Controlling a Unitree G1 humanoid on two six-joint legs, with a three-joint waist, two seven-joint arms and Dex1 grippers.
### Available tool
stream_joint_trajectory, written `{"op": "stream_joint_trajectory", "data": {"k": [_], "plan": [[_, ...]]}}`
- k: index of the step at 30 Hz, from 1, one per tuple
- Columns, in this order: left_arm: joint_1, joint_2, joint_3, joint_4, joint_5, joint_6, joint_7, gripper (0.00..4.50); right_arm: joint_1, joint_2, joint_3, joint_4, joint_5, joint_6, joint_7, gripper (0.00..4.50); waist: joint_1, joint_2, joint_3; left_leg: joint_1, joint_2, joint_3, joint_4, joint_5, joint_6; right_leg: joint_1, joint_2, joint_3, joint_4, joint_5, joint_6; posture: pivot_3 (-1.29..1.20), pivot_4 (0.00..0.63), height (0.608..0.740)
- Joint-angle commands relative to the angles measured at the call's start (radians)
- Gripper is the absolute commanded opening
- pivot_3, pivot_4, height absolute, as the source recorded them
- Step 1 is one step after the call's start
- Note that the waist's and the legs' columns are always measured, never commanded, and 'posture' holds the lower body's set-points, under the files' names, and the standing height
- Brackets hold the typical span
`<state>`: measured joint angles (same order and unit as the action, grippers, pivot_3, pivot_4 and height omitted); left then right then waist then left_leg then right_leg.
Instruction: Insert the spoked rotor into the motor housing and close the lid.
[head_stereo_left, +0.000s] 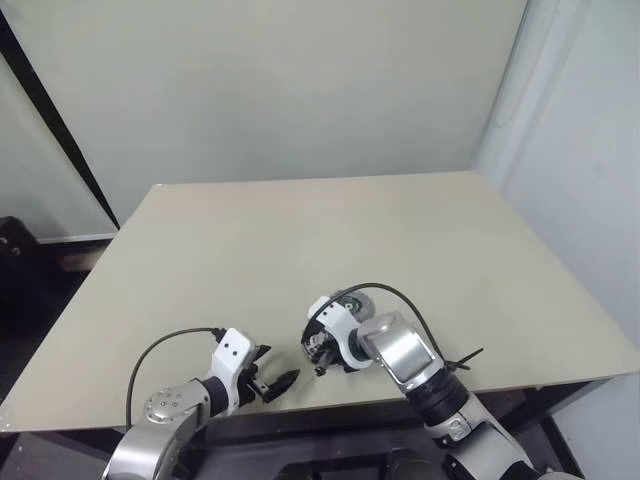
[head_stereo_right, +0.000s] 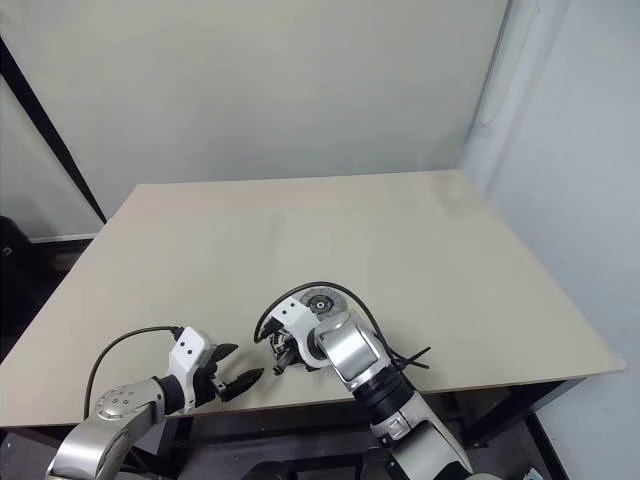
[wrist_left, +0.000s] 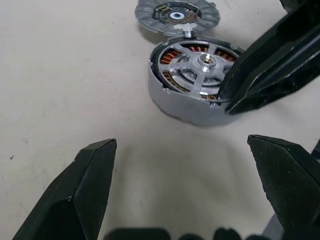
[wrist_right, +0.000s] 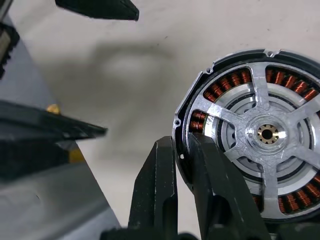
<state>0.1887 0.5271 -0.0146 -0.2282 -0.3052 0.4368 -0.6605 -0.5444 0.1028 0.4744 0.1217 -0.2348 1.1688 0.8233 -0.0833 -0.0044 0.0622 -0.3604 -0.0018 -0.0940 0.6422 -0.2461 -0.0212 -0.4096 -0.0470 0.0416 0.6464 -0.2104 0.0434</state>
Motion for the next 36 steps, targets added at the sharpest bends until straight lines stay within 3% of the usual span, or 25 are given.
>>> {"op": "stream_joint_trajectory", "data": {"k": [1,3,4,11,15,18,24,33,36], "plan": [[0.002,-0.004,0.028,-0.024,0.0,-0.02,0.013,4.5,-0.001,0.031,0.026,-0.041,0.095,0.049,0.004,0.06,-0.001,0.0,0.0,0.0,0.0,0.0,0.0,-0.001,-0.001,0.0,0.0,0.0,0.0,0.0,0.0,0.0,0.0,0.74],[0.01,-0.004,0.033,-0.028,-0.001,-0.02,0.017,4.5,-0.013,0.01,0.055,-0.073,0.126,0.049,0.024,0.06,-0.005,0.0,0.0,0.0,0.0,0.0,0.0,-0.001,-0.001,0.0,0.0,0.0,0.0,0.0,0.0,0.0,0.0,0.74],[0.014,-0.003,0.036,-0.03,-0.002,-0.02,0.018,4.5,-0.019,0.001,0.063,-0.09,0.144,0.054,0.034,0.78,-0.008,0.0,0.0,0.0,0.0,0.0,0.0,-0.001,-0.002,0.0,0.0,0.0,0.0,0.0,0.0,0.0,0.0,0.74],[0.023,0.0,0.053,-0.04,-0.007,-0.016,0.023,4.5,-0.071,-0.103,0.13,-0.194,0.251,0.049,0.062,3.1,-0.011,0.001,0.001,-0.001,0.0,-0.001,0.0,-0.001,-0.002,-0.001,-0.001,-0.001,-0.001,0.0,0.0,0.0,0.0,0.74],[0.019,0.001,0.058,-0.044,-0.009,-0.01,0.021,4.5,-0.12,-0.228,0.224,-0.274,0.287,-0.017,0.123,4.47,-0.012,0.001,0.001,-0.001,-0.001,0.0,0.001,-0.001,-0.002,-0.001,-0.002,-0.001,-0.003,0.0,0.0,0.0,0.0,0.74],[0.016,0.003,0.059,-0.047,-0.011,-0.007,0.019,4.5,-0.153,-0.339,0.304,-0.311,0.264,-0.156,0.164,4.47,-0.012,0.0,0.0,-0.001,-0.001,0.0,0.002,-0.001,-0.002,-0.001,-0.002,-0.002,-0.004,0.0,0.0,0.0,0.0,0.74],[0.009,0.004,0.056,-0.054,-0.012,0.001,0.018,4.5,-0.171,-0.456,0.37,-0.264,0.22,-0.329,0.196,4.47,-0.012,0.0,0.0,-0.002,-0.001,0.0,0.0,-0.001,-0.002,0.0,-0.002,-0.002,-0.003,0.0,0.0,0.0,0.0,0.74],[0.012,0.01,0.053,-0.064,-0.008,0.008,0.015,4.5,-0.134,-0.458,0.406,-0.172,0.155,-0.485,0.164,4.47,-0.011,0.0,0.0,-0.001,-0.001,0.0,0.0,-0.001,-0.002,0.0,-0.002,-0.002,-0.003,0.0,0.0,0.0,0.0,0.74],[0.024,0.024,0.054,-0.066,-0.002,0.008,0.009,4.5,-0.118,-0.448,0.411,-0.124,0.127,-0.532,0.152,3.91,-0.011,0.0,0.0,-0.001,-0.001,0.0,0.0,-0.001,-0.002,0.0,-0.002,-0.002,-0.004,0.0,0.0,0.0,0.0,0.74]]}}
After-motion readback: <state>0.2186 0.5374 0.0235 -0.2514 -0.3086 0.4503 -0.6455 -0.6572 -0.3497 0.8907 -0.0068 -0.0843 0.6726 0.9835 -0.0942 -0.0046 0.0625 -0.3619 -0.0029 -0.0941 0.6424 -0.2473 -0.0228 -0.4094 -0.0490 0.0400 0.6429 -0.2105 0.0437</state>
